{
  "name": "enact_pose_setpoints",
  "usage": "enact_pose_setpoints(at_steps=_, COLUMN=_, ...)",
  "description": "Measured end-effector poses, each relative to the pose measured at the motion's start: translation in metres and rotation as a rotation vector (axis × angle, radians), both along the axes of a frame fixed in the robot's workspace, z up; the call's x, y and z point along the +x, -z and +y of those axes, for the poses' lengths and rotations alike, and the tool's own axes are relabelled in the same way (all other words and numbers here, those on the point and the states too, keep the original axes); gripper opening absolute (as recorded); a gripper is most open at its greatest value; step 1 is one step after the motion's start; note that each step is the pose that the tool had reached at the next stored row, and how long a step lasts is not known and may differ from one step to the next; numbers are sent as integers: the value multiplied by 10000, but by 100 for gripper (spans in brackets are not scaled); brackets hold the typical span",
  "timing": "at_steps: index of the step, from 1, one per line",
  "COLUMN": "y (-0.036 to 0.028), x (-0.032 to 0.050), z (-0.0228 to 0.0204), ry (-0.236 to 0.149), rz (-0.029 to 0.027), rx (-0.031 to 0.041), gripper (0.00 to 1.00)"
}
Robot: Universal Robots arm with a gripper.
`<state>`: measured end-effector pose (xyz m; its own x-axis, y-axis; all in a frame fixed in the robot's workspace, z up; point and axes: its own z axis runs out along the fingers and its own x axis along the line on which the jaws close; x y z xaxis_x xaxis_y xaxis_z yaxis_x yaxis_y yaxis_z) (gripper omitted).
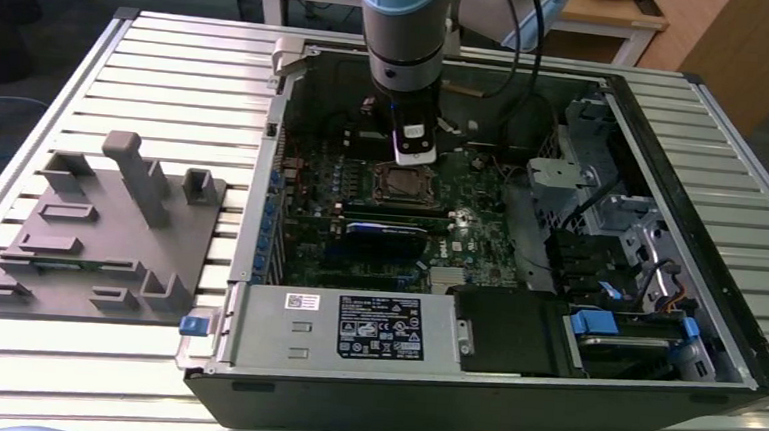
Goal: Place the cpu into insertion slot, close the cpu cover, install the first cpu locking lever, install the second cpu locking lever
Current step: 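Install the first cpu locking lever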
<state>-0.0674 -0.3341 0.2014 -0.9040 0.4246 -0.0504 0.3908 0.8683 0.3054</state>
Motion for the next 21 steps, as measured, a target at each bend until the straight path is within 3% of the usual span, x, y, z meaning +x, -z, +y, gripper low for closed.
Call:
enact_pose_setpoints(at_steps=3, y=10, x=0, z=1, ry=0, rz=-15, rx=3, gripper=11)
enact_pose_setpoints(at_steps=7, y=34, x=-1, z=0, ry=-1, rz=-83, rx=0, gripper=11)
enact_pose_setpoints(at_steps=21, y=61, x=1, z=9, ry=-37, rz=-109, rx=1, gripper=11)
